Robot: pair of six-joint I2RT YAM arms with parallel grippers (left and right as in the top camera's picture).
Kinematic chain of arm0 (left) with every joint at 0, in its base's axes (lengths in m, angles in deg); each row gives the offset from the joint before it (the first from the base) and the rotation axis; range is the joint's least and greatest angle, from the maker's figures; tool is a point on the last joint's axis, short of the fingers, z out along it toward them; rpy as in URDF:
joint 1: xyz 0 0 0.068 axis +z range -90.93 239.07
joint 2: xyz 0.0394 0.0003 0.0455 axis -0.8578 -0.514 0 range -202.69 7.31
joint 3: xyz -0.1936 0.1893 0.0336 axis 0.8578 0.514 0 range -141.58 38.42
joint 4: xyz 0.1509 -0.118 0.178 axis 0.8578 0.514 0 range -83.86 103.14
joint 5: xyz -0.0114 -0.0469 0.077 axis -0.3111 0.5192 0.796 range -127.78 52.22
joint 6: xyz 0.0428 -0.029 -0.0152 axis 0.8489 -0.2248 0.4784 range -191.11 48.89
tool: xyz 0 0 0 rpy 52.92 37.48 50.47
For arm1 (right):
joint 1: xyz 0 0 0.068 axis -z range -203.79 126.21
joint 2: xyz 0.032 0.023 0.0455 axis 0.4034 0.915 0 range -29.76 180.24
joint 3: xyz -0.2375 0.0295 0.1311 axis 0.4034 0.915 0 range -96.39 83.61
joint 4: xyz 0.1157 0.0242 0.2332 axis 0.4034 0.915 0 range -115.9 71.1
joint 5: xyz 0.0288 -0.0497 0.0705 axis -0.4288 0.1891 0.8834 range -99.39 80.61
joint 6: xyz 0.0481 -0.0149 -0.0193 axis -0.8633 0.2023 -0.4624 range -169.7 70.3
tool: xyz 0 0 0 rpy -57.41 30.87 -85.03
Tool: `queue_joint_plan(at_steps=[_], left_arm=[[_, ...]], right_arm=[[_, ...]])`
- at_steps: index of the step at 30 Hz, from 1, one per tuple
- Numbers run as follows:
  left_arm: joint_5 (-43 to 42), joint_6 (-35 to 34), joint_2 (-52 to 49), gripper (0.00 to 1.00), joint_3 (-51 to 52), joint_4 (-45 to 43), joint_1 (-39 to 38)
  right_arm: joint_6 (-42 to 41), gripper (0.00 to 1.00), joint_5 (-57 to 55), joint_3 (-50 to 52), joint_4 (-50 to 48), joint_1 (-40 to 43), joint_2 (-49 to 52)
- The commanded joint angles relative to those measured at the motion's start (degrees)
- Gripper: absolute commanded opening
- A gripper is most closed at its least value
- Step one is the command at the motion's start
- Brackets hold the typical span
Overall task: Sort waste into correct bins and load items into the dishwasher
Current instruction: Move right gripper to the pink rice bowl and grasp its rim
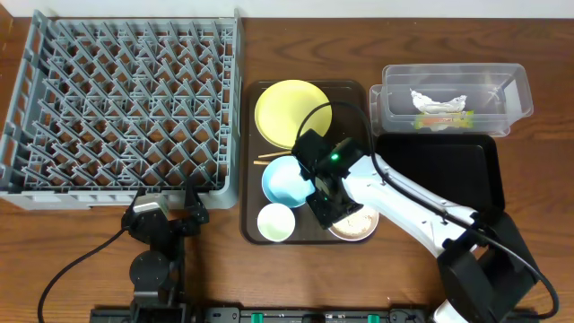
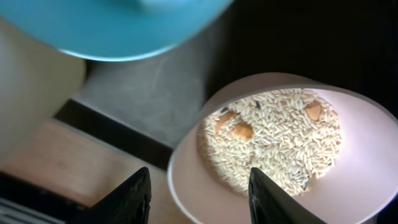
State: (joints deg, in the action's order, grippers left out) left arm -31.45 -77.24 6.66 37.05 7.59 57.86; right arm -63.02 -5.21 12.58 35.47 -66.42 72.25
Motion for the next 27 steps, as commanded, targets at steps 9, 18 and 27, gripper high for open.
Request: queue_joint_plan(at_steps=[9,18,27], left_arm=[[0.6,0.5,0.3,0.94,1.1,2.2,0.2],[0.6,0.5,0.3,0.94,1.1,2.2,0.2],[0.6,0.5,0.3,0.94,1.1,2.2,0.2]], right_arm=[[0.1,0.37,-3.3,4.5,-3.3,-3.2,-0.1],[-5.2,0.18,-8.5,6.6,-5.2,-6.9,-0.1],[-6.4,0.01,-8.7,9.4,-9.6,-7.0,-0.1]])
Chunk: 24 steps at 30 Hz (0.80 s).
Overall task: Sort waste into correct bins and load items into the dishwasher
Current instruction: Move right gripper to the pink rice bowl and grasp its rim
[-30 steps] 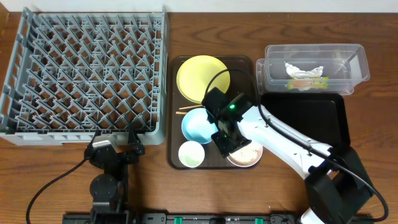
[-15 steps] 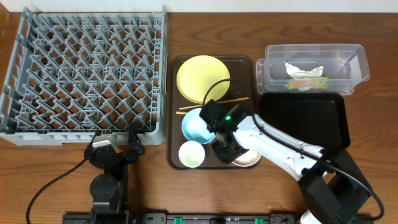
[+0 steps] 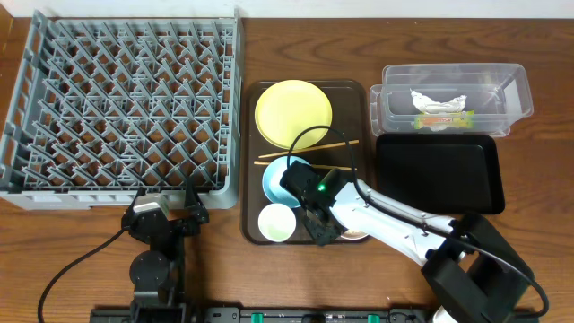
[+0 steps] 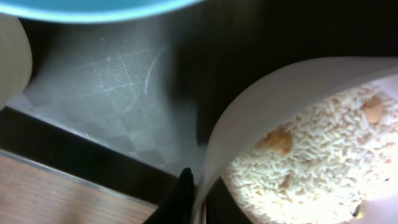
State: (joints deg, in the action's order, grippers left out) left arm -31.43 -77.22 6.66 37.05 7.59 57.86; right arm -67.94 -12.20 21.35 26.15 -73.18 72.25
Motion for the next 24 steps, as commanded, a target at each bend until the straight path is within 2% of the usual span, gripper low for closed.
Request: queue_joint_plan(at_steps=[1,9,19,24], left_arm=[[0.5,0.5,0.3,0.94,1.1,2.2,0.2],[0.5,0.5,0.3,0.94,1.1,2.2,0.2],[0.5,0.5,0.3,0.94,1.1,2.2,0.2],[0.5,0.5,0.3,0.94,1.1,2.2,0.2]], right_arm=[[-1.5,0.01,-1.7,0.6,-0.3,-0.2,-0.2],[-2.5,0.01,-1.5,-2.8,2.9,-0.2,-0.5],[-2.3,0.01,-0.9,-14.7,12.5,2.1,-0.6],[0.6,0.01,4.3,-18.4,14.6,5.3,-1.1]])
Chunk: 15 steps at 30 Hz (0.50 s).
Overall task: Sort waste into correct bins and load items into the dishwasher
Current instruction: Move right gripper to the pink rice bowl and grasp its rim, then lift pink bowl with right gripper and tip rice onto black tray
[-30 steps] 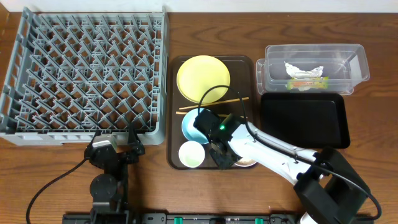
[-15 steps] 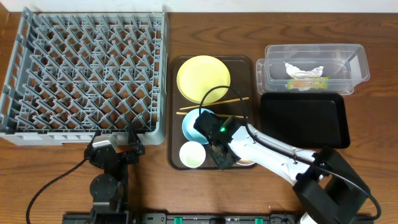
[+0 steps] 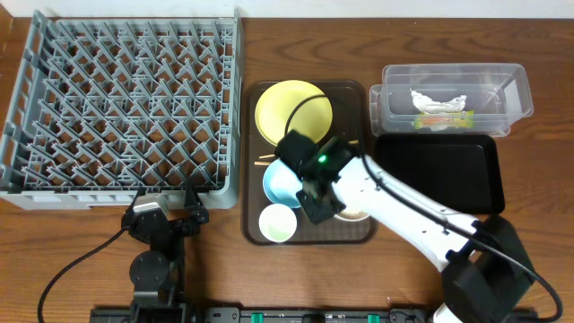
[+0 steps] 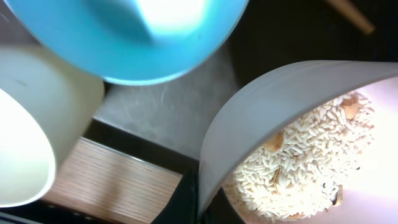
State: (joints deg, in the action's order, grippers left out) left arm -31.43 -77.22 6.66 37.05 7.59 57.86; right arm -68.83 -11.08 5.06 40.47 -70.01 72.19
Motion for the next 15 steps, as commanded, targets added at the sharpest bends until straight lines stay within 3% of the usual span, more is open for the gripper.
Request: queue_joint_plan(at_steps=[1,15], left_arm=[[0.5,0.5,0.3,0.94,1.1,2.2,0.2],[0.5,0.5,0.3,0.94,1.1,2.2,0.2]], right_arm=[[2.0,0.01,4.3,-2.3,0.1,3.1,-1.5],[12.7,0.01,18.5,1.2,-3.6,26.5,-11.9]])
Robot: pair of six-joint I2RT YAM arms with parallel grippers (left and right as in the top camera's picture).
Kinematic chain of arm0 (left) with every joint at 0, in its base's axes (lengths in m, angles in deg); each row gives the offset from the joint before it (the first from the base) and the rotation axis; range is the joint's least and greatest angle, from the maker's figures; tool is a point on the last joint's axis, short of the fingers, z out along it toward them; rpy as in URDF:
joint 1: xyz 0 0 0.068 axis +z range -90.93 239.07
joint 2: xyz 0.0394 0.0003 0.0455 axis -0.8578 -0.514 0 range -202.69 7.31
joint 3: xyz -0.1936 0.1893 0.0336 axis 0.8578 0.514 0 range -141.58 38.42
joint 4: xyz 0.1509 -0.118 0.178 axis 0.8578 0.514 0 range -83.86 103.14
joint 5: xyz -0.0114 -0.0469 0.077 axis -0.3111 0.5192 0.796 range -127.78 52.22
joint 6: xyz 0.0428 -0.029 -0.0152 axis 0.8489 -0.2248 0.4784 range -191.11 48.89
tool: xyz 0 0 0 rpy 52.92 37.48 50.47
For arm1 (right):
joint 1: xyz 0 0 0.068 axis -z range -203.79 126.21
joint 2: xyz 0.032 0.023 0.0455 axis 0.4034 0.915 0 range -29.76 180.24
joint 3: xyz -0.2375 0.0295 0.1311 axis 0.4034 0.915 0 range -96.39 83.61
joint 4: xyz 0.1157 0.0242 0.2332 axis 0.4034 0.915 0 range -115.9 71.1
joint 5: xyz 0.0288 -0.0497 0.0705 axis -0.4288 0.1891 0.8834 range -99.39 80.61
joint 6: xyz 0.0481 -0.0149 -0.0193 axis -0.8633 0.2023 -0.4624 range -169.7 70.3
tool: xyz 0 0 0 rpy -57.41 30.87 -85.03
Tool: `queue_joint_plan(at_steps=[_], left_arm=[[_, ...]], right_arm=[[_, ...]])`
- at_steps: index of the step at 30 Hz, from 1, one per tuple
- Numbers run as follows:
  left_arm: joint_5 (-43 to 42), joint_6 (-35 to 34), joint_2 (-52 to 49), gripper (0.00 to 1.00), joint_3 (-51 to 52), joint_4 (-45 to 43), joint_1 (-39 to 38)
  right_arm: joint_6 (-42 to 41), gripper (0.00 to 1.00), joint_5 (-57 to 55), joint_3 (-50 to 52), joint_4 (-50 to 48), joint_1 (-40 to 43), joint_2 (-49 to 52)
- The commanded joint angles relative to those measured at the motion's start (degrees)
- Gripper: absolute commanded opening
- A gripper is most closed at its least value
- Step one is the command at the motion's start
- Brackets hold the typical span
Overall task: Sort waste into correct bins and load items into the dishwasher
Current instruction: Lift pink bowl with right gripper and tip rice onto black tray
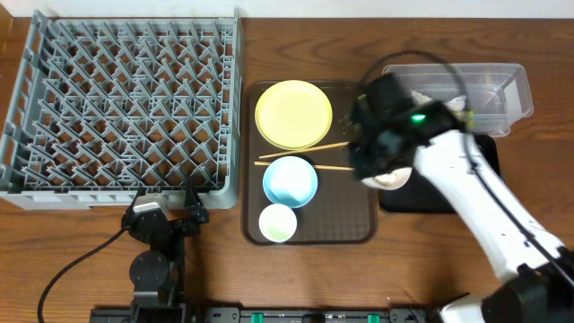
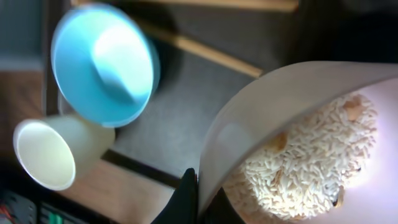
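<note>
My right gripper (image 2: 198,186) is shut on the rim of a pink bowl (image 2: 298,155) holding rice and scraps. In the overhead view the gripper (image 1: 384,169) holds the bowl (image 1: 392,178) in the air over the seam between the brown tray (image 1: 345,224) and the black tray (image 1: 417,197). On the brown tray lie a blue bowl (image 1: 290,181), a cream cup (image 1: 277,222), a yellow plate (image 1: 293,113) and two chopsticks (image 1: 305,151). The grey dish rack (image 1: 126,99) stands far left. My left gripper (image 1: 191,212) rests near the front edge; its jaws cannot be made out.
A clear plastic bin (image 1: 502,90) with crumpled wrappers inside stands at the back right, just behind the black tray. The blue bowl (image 2: 102,68) and cream cup (image 2: 46,152) show well below and left of the held bowl in the right wrist view.
My right gripper, still shut on the pink bowl, has moved from beside the blue bowl over the brown tray to the right, to the black tray's left edge, and higher.
First my right gripper was open just above the rice bowl at the brown tray's front right. Then it was shut on the bowl's rim. After that the bowl hung clear of the tray by the blue bowl, and now it hangs at the black tray. The left arm stayed still.
</note>
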State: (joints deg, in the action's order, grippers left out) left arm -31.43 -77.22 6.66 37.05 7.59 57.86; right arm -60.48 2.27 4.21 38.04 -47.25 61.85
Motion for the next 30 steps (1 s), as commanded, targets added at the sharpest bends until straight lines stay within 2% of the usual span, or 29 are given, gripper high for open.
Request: queue_joint_plan(at_steps=[1,11,18,22,30], left_arm=[[0.5,0.5,0.3,0.94,1.1,2.2,0.2],[0.5,0.5,0.3,0.94,1.1,2.2,0.2],[0.5,0.5,0.3,0.94,1.1,2.2,0.2],[0.5,0.5,0.3,0.94,1.1,2.2,0.2],[0.5,0.5,0.3,0.94,1.1,2.2,0.2]], right_arm=[[5.5,0.01,7.1,3.1,-2.2,5.5,-2.0],[16.0,0.01,30.3,13.6,-11.1,21.9,-2.4],[23.0,0.01,47.1,18.6,-12.3,32.1,-2.4],[24.0,0.01,50.5,21.9,-13.6,37.7,-2.4],[24.0,0.01,65.0,26.0,-19.7,46.8,-2.4]])
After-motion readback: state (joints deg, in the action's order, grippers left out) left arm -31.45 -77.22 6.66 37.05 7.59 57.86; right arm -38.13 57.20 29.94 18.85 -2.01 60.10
